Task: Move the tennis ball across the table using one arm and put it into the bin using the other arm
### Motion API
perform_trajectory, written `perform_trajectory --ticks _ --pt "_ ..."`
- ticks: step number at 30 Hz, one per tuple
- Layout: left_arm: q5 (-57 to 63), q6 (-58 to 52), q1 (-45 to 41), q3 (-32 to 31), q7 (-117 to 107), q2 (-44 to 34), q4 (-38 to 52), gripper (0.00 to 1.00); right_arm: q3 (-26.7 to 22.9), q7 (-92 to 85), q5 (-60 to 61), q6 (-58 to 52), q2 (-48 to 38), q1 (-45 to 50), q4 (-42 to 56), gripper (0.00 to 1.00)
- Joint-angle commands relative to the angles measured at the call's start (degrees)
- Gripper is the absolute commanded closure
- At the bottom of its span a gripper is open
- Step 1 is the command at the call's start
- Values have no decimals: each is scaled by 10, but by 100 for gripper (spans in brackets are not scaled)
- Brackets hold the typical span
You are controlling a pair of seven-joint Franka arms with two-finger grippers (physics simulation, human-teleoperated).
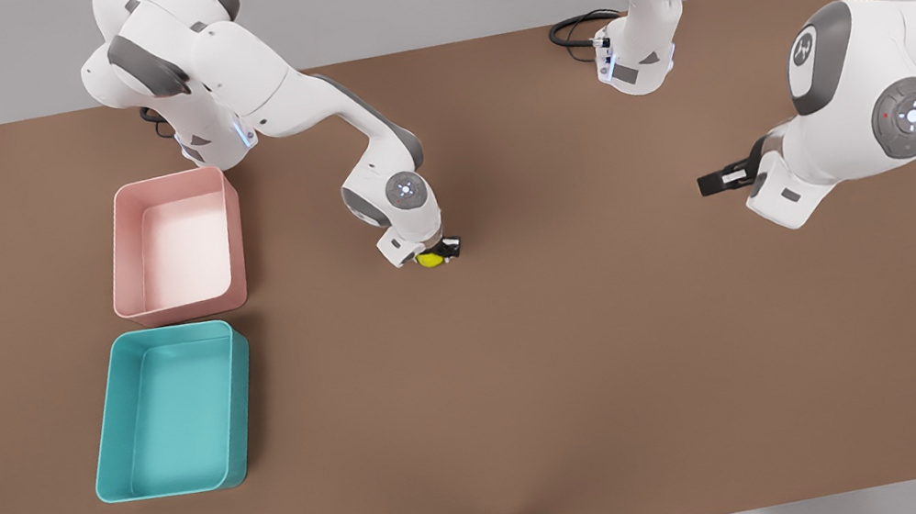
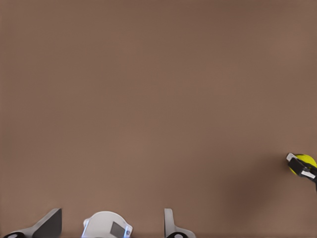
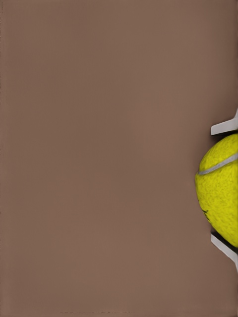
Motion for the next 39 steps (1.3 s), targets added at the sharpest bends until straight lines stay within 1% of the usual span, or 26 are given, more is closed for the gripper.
perform_trajectory --ticks 1,3,5,8,10,11,13,16,17,22,23,24,27,28,29,30,31,32,33,34,35,36,38,39 --pt "0 -1 0 0 -21 0 0 0 3 24 0 -1 -3 -4 3 29" --pt "0 -1 0 0 -21 0 0 0 6 22 0 -4 -10 -20 12 29" --pt "0 -1 0 0 -21 0 0 0 21 -29 0 -11 -32 -76 19 29" --pt "0 -1 0 0 -21 0 0 0 22 -259 0 -93 -77 -187 23 29" --pt "0 -4 0 0 -21 0 0 0 16 -443 2 -182 -89 -269 66 29" --pt "0 -4 0 0 -21 0 0 0 -3 -566 0 -189 -89 -300 80 29" --pt "0 -4 0 0 -21 0 0 0 -68 -731 0 -225 -89 -309 119 29" --pt "0 -4 -1 0 -21 1 0 0 -140 -824 0 -232 -83 -310 128 29" --pt "0 -4 -1 0 -21 2 0 0 -151 -833 0 -231 -75 -311 128 29" --pt "0 -4 -1 0 -20 4 0 0 -166 -833 5 -222 -50 -326 129 29" --pt "0 -4 -1 0 -20 4 0 0 -168 -833 7 -221 -46 -330 129 27" --pt "0 -4 -1 0 -20 4 0 0 -173 -833 10 -219 -43 -331 133 0" --pt "0 -4 0 0 -20 4 0 0 -173 -826 16 -222 -45 -332 134 0" --pt "0 -4 1 0 -20 4 0 0 -174 -827 54 -236 -48 -331 146 0" --pt "0 -4 1 0 -21 4 0 0 -170 -793 58 -301 -67 -331 163 0" --pt "0 -4 1 0 -21 4 0 0 -163 -724 45 -388 -99 -332 178 0" --pt "0 -4 0 0 -20 4 0 0 -156 -726 44 -458 -134 -337 193 0" --pt "0 -4 0 0 -20 4 0 0 -134 -721 29 -494 -178 -337 203 0" --pt "0 -4 0 0 -20 4 0 0 -132 -722 23 -497 -212 -337 203 0" --pt "0 -4 0 0 -20 5 0 0 -132 -720 27 -533 -236 -337 212 0" --pt "0 -3 0 0 -20 5 0 0 -132 -669 26 -610 -241 -336 255 0" --pt "0 -3 -1 0 -20 7 0 0 -132 -617 29 -667 -245 -337 278 0" --pt "0 -3 -1 0 -20 7 0 0 -116 -599 28 -672 -271 -348 273 0" --pt "0 -3 -1 0 -20 7 0 0 -116 -599 29 -672 -275 -350 272 0"
